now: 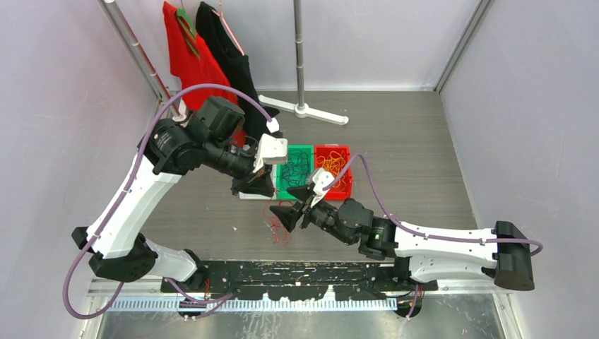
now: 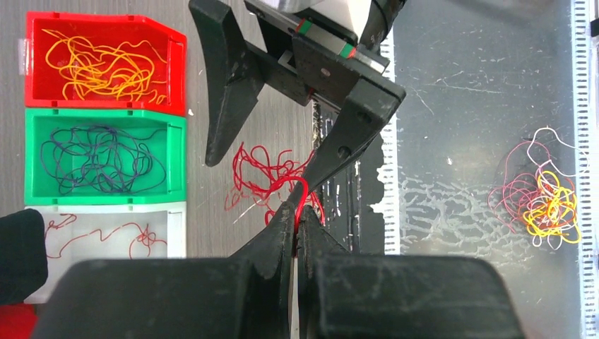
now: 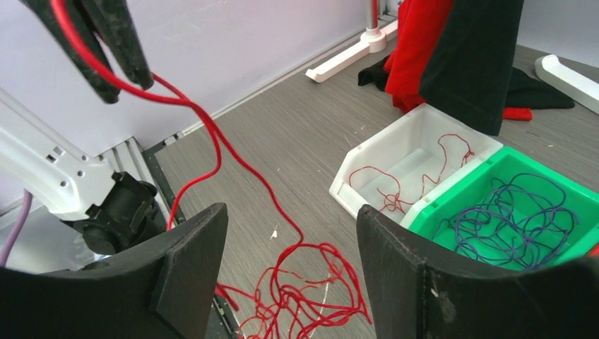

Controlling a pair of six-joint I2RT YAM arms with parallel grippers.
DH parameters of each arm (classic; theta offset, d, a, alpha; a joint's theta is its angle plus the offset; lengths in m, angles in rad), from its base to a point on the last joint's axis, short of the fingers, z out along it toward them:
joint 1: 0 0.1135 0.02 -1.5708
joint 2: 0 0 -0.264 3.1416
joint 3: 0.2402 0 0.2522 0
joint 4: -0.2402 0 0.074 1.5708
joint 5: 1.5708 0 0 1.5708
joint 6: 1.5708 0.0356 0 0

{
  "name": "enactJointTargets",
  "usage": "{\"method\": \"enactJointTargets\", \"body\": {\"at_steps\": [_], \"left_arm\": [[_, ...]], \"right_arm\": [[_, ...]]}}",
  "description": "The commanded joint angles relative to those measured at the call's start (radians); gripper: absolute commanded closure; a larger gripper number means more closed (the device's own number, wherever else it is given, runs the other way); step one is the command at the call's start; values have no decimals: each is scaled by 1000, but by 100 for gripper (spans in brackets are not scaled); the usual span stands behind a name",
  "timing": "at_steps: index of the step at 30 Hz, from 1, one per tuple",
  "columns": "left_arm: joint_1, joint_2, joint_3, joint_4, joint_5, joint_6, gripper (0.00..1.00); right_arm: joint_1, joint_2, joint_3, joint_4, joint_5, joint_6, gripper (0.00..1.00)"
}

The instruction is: Untangle the cables

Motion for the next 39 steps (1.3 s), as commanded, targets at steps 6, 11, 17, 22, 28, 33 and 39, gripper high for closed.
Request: {"method": "enactJointTargets", "body": {"at_steps": [6,11,17,22,28,33,39], "left_arm": [[2,-23,43,9,91,-18,100],[3,-10,80,-11,122,-27,100],[2,19,181,-34,134,-39,100],[2,62,337,-69,97,-39,100],[2,34,422,29,-67,-28,100],[2,-53,370,266,-280,-12,100],[2,-105,334,482,-463,91,100]], "right_arm": [[2,83,102,148,130,-99,28],[2,171,146,175,91,-105,31],[-4,255,100,274,31,-22,39],[-16,350,-19,396,26,69,50],[-20,435,-133,495,52,148,52],[-19,464,-224,556,63,218,54],[-18,482,-307,598,82,273,56]]}}
